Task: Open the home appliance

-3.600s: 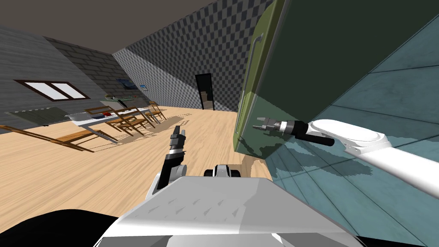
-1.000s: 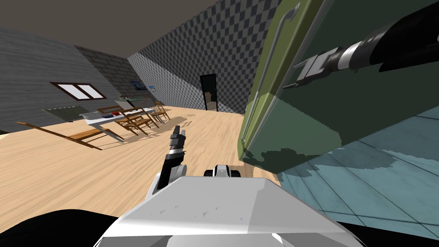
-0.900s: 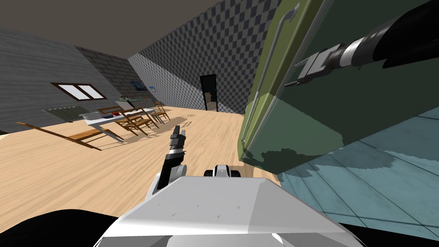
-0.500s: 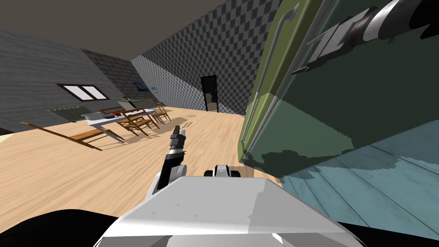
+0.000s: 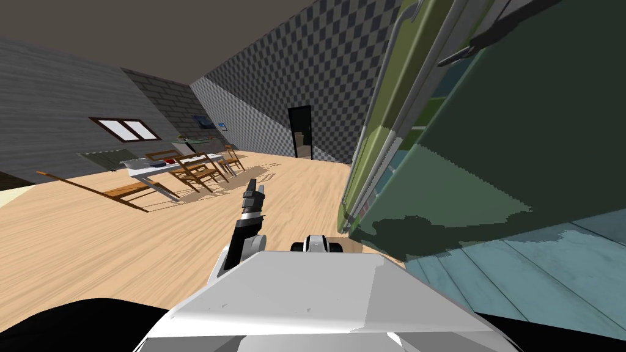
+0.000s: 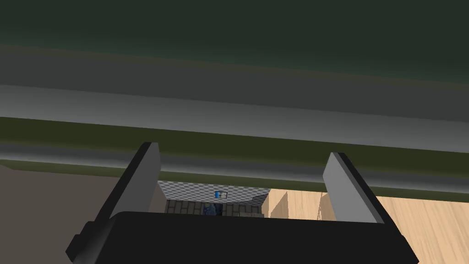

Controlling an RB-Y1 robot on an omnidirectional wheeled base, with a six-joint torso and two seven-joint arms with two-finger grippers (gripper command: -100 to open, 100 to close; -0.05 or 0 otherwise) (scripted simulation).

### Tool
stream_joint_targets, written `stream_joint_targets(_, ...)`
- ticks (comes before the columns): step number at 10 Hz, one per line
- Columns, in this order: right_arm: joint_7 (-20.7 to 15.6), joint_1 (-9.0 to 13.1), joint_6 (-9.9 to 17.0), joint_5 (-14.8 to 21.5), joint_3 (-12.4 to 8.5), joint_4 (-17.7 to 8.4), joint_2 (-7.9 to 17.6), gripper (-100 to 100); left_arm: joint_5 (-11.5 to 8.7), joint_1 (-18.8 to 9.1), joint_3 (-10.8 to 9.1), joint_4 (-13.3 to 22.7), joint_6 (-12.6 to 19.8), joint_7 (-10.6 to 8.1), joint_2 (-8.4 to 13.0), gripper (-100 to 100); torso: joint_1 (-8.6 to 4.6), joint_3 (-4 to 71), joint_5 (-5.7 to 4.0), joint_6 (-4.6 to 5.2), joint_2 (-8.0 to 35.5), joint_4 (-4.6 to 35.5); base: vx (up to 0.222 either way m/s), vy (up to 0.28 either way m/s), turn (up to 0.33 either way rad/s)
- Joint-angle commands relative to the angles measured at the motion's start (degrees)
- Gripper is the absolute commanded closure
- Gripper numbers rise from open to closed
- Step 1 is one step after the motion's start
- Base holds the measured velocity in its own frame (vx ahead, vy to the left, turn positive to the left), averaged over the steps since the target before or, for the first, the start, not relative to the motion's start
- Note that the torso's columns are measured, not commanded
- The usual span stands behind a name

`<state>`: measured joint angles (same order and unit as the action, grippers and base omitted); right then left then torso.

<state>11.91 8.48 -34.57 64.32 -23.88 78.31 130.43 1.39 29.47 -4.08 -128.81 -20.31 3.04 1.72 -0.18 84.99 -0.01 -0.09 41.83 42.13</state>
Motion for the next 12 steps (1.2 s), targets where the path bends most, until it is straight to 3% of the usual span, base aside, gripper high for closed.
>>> stream_joint_targets(1, 0.4, 0.9, 0.7, 2.2, -2.0, -2.2, 4.0, -100, 0.0, 0.0, 0.00, 0.0, 0.0, 0.00, 0.0, 0, 0.03, 0.0, 0.00, 0.01, 0.0, 0.0, 0.083, 0.011, 0.030)
stream_joint_targets(3, 0.6, 1.3, 0.9, 3.1, -2.7, -3.0, 5.8, -100, 0.0, 0.0, 0.00, 0.0, 0.0, 0.00, 0.0, 0, 0.01, -0.1, -0.01, 0.02, 0.1, 0.0, 0.052, 0.001, 0.025)
stream_joint_targets(4, 0.9, 1.0, 1.2, 2.9, -2.3, -2.3, 5.5, -100, 0.0, 0.0, 0.00, 0.0, 0.0, 0.00, 0.0, 0, 0.03, -0.2, -0.05, 0.06, 0.2, 0.1, 0.022, 0.003, 0.005)
stream_joint_targets(5, 2.1, 1.8, -0.1, 3.0, -2.6, -2.8, 7.2, -100, 0.0, 0.0, 0.00, 0.0, 0.0, 0.00, 0.0, 0, 0.01, -0.4, -0.08, 0.09, 0.4, 0.1, 0.096, -0.036, 0.047)
stream_joint_targets(6, 1.6, 1.4, 0.7, 3.1, -2.4, -2.5, 6.4, -100, 0.0, 0.0, 0.00, 0.0, 0.0, 0.00, 0.0, 0, -0.04, -0.3, -0.07, 0.10, 0.3, 0.1, 0.062, -0.026, 0.014)
stream_joint_targets(7, 1.8, 1.4, 0.6, 3.1, -2.5, -2.5, 6.5, 100, 0.0, 0.0, 0.00, 0.0, 0.0, 0.00, 0.0, 0, 0.07, -0.4, -0.06, 0.09, 0.4, 0.1, 0.009, -0.003, -0.001)
stream_joint_targets(10, 2.6, 0.9, 0.6, 4.4, -1.3, -4.2, 7.3, 100, 0.0, 0.0, 0.02, 0.0, 0.0, 0.00, 0.0, 0, 0.79, -0.3, 0.23, 0.08, 0.2, 0.1, 0.135, 0.182, -0.070)
stream_joint_targets(12, 3.4, 0.3, 0.5, 5.7, -0.2, -5.9, 8.0, 100, 0.0, 0.0, 0.03, 0.0, 0.0, 0.00, 0.0, 0, 0.51, -0.3, 0.13, 0.08, 0.3, 0.1, 0.164, 0.280, -0.079)
